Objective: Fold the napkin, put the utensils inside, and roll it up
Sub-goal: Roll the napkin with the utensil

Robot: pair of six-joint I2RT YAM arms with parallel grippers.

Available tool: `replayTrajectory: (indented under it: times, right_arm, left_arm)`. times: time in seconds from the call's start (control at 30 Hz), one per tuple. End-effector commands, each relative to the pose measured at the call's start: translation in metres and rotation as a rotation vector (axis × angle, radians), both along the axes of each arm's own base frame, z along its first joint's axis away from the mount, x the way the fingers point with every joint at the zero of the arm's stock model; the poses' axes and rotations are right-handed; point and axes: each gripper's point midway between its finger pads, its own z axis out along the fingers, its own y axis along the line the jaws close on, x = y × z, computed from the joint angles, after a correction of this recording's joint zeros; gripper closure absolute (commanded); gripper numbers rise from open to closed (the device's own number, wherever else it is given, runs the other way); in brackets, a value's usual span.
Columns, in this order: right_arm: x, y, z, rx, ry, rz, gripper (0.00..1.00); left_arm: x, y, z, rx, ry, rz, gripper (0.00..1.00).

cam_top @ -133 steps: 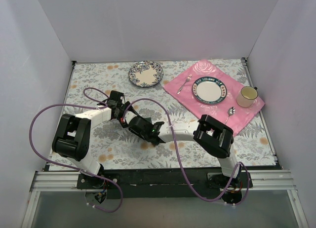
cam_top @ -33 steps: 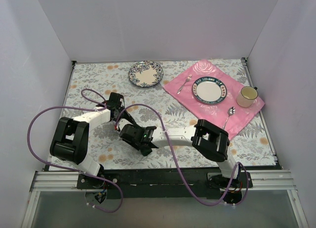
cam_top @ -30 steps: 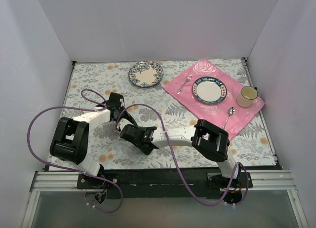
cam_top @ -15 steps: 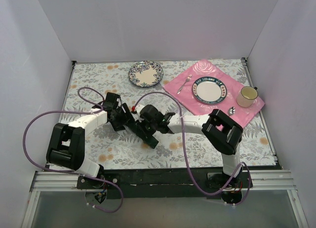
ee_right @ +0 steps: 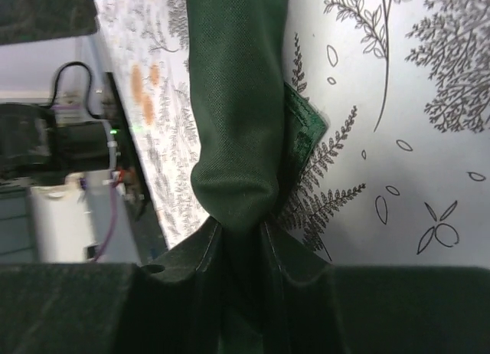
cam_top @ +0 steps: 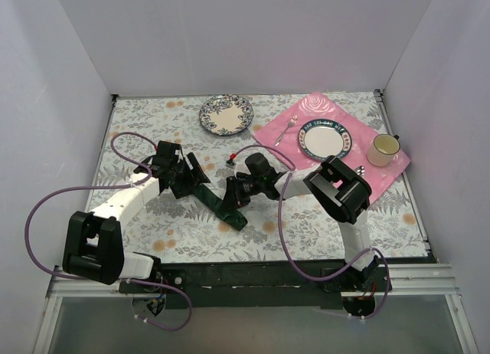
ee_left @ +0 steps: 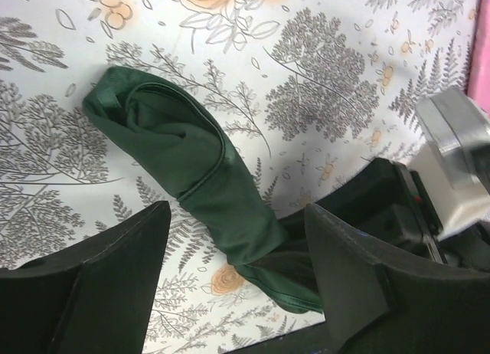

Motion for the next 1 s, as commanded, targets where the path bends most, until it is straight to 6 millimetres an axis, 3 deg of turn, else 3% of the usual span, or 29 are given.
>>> replayTrajectory:
  times: [0.0, 0.07, 0.2, 0.43, 0.57, 0.77, 0.97]
  right_arm:
    - [-0.011, 0.002, 0.018, 0.153, 0.146, 0.043, 0.72]
    - [-0.005, 0.002, 0.019, 0.185, 0.18, 0.015, 0.71]
    - [-0.003, -0.001, 0.018, 0.218, 0.225, -0.004, 0.69]
    - [-0.002, -0.007, 0.007, 0.179, 0.221, -0.023, 0.67]
    - [-0.002, -0.013, 0.001, 0.132, 0.197, -0.021, 0.61]
    - [0.003, -0.031, -0.006, -0.031, 0.053, 0.01, 0.47]
    - [0.022, -0.054, 0.006, -0.215, -0.197, 0.064, 0.33]
  left_arm:
    - [-0.001, -0.014, 0.017, -0.094, -0.025, -0.031, 0.32]
    - [0.001, -0.023, 0.026, -0.148, -0.056, -0.057, 0.33]
    - [-0.001, -0.039, 0.025, -0.244, -0.057, -0.102, 0.36]
    - [0.005, -0.048, -0.004, -0.296, -0.021, -0.09, 0.38]
    - [0.009, -0.045, -0.019, -0.27, -0.011, -0.078, 0.39]
    - [0.009, -0.043, -0.033, -0.249, 0.013, -0.073, 0.39]
    - [0.009, -0.044, -0.034, -0.244, 0.011, -0.089, 0.39]
